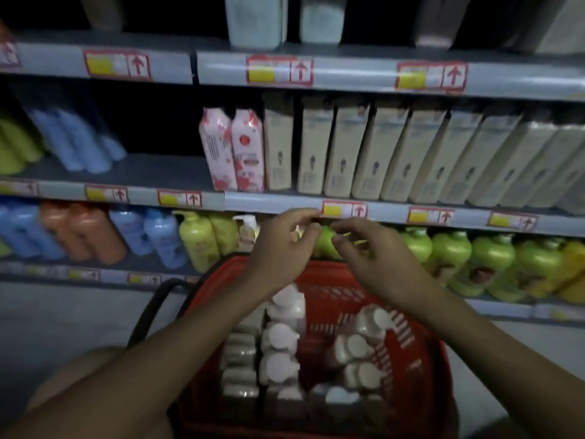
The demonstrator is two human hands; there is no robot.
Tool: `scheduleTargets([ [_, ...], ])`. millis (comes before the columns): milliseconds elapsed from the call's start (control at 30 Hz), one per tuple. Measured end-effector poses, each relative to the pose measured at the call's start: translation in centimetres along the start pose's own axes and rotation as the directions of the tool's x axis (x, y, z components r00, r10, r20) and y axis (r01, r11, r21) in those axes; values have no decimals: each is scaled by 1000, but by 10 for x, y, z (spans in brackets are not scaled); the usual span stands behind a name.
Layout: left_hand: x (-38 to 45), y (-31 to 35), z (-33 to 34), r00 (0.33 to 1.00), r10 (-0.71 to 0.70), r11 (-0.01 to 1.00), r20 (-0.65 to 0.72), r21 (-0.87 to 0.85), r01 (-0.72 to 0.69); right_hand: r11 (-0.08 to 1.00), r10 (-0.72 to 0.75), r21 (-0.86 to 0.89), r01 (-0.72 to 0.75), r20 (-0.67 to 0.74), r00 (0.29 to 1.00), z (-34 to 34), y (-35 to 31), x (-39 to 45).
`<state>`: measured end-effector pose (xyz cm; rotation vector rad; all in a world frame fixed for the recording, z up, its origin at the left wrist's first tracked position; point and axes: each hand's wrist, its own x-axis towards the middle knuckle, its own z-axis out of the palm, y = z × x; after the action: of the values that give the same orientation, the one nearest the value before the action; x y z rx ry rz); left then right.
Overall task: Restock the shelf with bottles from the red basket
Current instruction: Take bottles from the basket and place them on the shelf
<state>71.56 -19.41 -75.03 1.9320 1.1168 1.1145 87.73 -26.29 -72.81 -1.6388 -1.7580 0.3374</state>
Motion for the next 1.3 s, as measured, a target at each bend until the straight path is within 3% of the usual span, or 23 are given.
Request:
scheduleTargets([
  [100, -33, -35, 16, 985, -117, 993, 129, -18, 120, 991, 97, -99, -86, 117, 988, 21, 30, -28],
  [233, -66, -63, 36, 931, -204, 978, 302, 23, 207, 957, 245, -235, -169, 347, 905, 50, 74, -58],
  [367, -83, -74, 52, 857, -204, 978, 474, 56, 202, 885, 418, -441, -150, 609, 674, 76, 105, -79],
  [433, -89, -82, 57, 831, -208, 978, 516, 82, 194, 860, 473, -491, -143, 658, 586, 89, 112, -84],
  [567, -94, -101, 66, 801, -260, 965, 539, 119, 232, 797, 482, -603, 1, 638, 601, 109, 122, -90],
  [667, -97, -110, 72, 748, -316, 947, 584, 148, 285, 838, 421, -545, 34, 685, 595, 118, 122, -82],
  [733, -99, -115, 76, 710, -336, 939, 619, 160, 305, 877, 407, -481, 12, 754, 516, 126, 119, -80],
  [833, -102, -120, 79, 657, -360, 930, 663, 194, 313, 906, 408, -423, -16, 861, 305, 134, 115, -90],
  [867, -102, -120, 80, 642, -364, 928, 675, 204, 313, 912, 395, -410, -9, 873, 288, 137, 118, -96],
  [1033, -107, -124, 79, 590, -377, 924, 714, 244, 296, 934, 317, -357, 22, 854, 412, 139, 126, -107],
  [1133, -111, -124, 77, 573, -398, 917, 717, 281, 284, 943, 259, -324, 74, 856, 448, 140, 134, -112],
  [1233, -115, -123, 76, 576, -405, 914, 710, 297, 276, 949, 165, -270, 160, 862, 479, 134, 131, -115],
  [1300, -117, -121, 76, 580, -408, 913, 705, 301, 276, 926, 56, -250, 284, 833, 550, 134, 130, -119],
])
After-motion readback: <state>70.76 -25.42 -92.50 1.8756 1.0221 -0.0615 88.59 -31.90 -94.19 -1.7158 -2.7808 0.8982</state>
